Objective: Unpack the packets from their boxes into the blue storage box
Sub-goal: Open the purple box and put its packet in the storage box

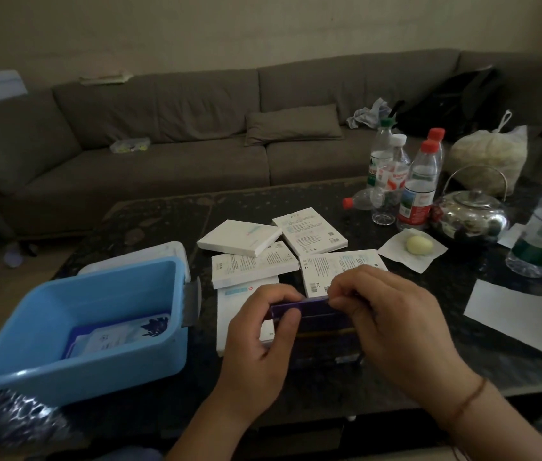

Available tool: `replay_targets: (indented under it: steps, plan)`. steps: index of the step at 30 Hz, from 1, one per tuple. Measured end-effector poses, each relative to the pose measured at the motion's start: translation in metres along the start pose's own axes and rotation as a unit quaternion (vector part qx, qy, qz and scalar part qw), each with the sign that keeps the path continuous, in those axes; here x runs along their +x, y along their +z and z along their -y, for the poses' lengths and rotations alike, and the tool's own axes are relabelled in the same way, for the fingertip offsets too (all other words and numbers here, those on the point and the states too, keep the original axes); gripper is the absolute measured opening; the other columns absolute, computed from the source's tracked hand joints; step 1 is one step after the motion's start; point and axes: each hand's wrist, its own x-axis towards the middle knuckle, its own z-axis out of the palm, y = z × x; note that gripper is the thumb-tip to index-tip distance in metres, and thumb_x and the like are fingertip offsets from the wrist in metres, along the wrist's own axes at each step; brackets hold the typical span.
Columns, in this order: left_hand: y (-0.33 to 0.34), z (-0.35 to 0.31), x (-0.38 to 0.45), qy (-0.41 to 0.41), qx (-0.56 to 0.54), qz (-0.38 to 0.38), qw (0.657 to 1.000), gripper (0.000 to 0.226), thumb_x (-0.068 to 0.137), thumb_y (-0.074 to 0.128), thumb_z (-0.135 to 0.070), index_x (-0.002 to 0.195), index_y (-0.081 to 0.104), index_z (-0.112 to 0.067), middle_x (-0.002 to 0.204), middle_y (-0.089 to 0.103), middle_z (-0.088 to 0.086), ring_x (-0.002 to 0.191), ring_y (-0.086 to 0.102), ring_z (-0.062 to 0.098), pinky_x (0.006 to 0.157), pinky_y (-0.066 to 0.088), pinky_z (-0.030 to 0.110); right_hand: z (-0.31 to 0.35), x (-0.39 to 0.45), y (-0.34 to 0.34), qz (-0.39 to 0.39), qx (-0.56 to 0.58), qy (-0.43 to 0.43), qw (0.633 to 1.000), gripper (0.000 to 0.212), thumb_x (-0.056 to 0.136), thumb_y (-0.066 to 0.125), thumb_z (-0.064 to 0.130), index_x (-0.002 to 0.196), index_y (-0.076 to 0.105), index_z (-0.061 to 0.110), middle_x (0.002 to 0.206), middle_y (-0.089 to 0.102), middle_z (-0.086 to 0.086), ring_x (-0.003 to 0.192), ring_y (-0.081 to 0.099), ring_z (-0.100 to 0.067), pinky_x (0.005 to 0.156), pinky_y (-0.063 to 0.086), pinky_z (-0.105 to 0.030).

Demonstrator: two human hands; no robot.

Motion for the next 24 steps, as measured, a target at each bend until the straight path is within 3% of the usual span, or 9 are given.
replay_targets:
  steps: [3, 7, 14, 18, 21, 24]
  plan:
    - [-0.001, 0.002, -0.001, 0.007, 0.013, -0.002, 1.000, 0.015, 0.095, 0.049, -0.029, 0.108, 0.057, -0.030, 0.103, 0.061, -0.019, 0.101, 0.061, 0.008, 0.081, 0.048, 0.012, 0.004, 0.012, -0.009, 0.056, -0.013, 0.022, 0.998, 0.008, 0.086, 0.057, 0.031, 0.080, 0.060, 0.036, 0.077, 0.062, 0.018, 0.069, 0.059, -0.006, 0.057, 0.046, -0.021]
    - [0.001, 0.003, 0.000, -0.010, 0.021, -0.007, 1.000, 0.017, 0.094, 0.048, -0.032, 0.105, 0.060, -0.026, 0.103, 0.061, -0.019, 0.104, 0.060, 0.010, 0.081, 0.049, 0.012, 0.007, 0.023, -0.013, 0.121, -0.022, 0.044, 0.991, 0.023, 0.092, 0.055, 0.028, 0.074, 0.047, 0.040, 0.077, 0.058, 0.019, 0.075, 0.053, -0.004, 0.059, 0.032, -0.014]
    - [0.003, 0.008, -0.001, -0.008, 0.035, 0.009, 0.999, 0.019, 0.098, 0.044, -0.032, 0.109, 0.056, -0.024, 0.103, 0.060, -0.018, 0.104, 0.060, 0.009, 0.080, 0.049, 0.012, 0.004, 0.037, -0.018, 0.132, 0.039, 0.046, 0.989, 0.028, 0.092, 0.058, 0.021, 0.072, 0.052, 0.039, 0.073, 0.066, 0.019, 0.075, 0.062, 0.000, 0.070, 0.053, -0.033]
    - [-0.001, 0.012, 0.000, -0.010, 0.035, 0.023, 0.999, 0.020, 0.099, 0.041, -0.041, 0.114, 0.053, -0.033, 0.106, 0.059, -0.019, 0.106, 0.060, 0.011, 0.082, 0.050, 0.015, -0.004, 0.037, -0.013, 0.125, 0.087, 0.029, 0.988, 0.028, 0.089, 0.062, 0.017, 0.077, 0.055, 0.041, 0.073, 0.066, 0.021, 0.079, 0.063, 0.001, 0.071, 0.053, -0.021]
    - [-0.002, 0.011, 0.000, -0.043, -0.022, 0.012, 0.999, 0.019, 0.093, 0.048, -0.039, 0.110, 0.056, -0.034, 0.108, 0.060, -0.017, 0.108, 0.059, 0.014, 0.084, 0.053, 0.020, -0.009, 0.037, -0.011, 0.132, 0.137, 0.036, 0.981, 0.027, 0.089, 0.063, 0.013, 0.081, 0.056, 0.039, 0.087, 0.066, 0.026, 0.083, 0.064, 0.003, 0.074, 0.051, -0.014]
    - [0.000, 0.010, -0.001, -0.078, -0.058, 0.004, 0.995, 0.020, 0.091, 0.049, -0.043, 0.108, 0.058, -0.036, 0.106, 0.063, -0.014, 0.106, 0.062, 0.018, 0.085, 0.057, 0.033, -0.012, 0.038, -0.007, 0.115, 0.157, 0.035, 0.980, 0.028, 0.089, 0.063, 0.011, 0.081, 0.057, 0.037, 0.087, 0.067, 0.022, 0.078, 0.066, -0.002, 0.070, 0.052, -0.019]
